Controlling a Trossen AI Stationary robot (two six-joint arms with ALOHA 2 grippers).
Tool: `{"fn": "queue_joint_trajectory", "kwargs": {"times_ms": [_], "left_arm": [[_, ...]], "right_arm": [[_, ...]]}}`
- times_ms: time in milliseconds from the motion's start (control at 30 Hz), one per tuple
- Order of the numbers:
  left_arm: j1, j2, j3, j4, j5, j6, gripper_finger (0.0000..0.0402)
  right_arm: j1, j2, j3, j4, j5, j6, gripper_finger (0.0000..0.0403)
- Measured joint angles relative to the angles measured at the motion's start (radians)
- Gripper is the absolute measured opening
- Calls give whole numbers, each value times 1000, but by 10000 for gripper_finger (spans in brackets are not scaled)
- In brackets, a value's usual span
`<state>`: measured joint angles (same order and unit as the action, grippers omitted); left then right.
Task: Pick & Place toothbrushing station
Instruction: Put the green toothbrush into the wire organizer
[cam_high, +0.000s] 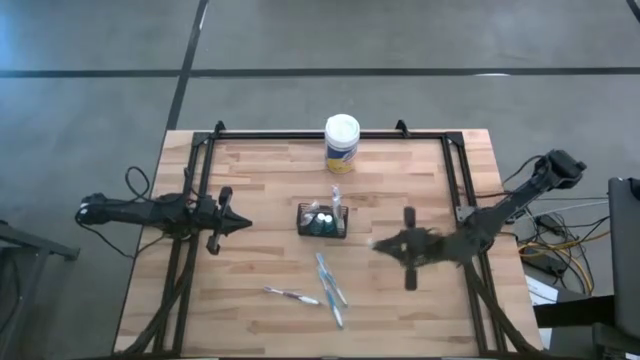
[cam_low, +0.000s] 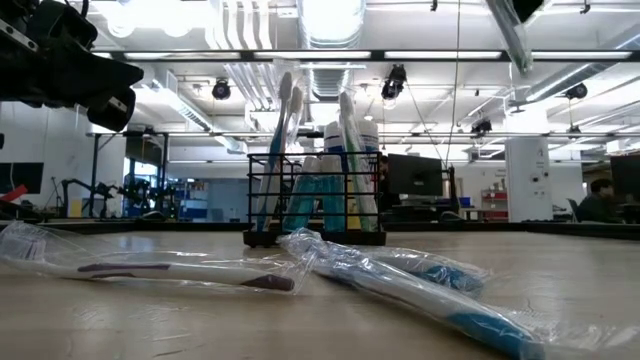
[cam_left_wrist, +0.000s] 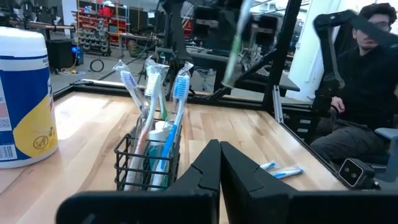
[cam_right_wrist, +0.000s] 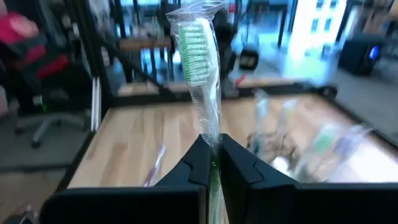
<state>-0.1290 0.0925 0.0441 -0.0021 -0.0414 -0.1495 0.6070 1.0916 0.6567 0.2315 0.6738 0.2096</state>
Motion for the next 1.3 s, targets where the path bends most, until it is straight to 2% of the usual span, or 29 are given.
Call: {"fn": "queue_joint_trajectory", "kwargs": {"times_ms": [233, 367, 800, 1033, 1167, 1300], "left_arm": [[0, 0, 0, 0, 0, 8, 5], [0, 1, -5, 1, 0, 8, 5], [0, 1, -35, 28, -2, 8, 5], [0, 1, -35, 35, -5, 8, 5], [0, 1, -36, 41, -5, 15, 5], [0, 1, -36, 54, -5, 17, 5]], "right_arm": [[-6, -240, -328, 374, 4, -128, 11], [-6, -326, -464, 487, 8, -143, 11], [-6, -459, -629, 606, 41, -184, 10], [-29, -433, -574, 632, 47, -236, 8], [-79, -352, -468, 635, -20, -289, 6], [-153, -221, -355, 633, -130, -310, 6]]}}
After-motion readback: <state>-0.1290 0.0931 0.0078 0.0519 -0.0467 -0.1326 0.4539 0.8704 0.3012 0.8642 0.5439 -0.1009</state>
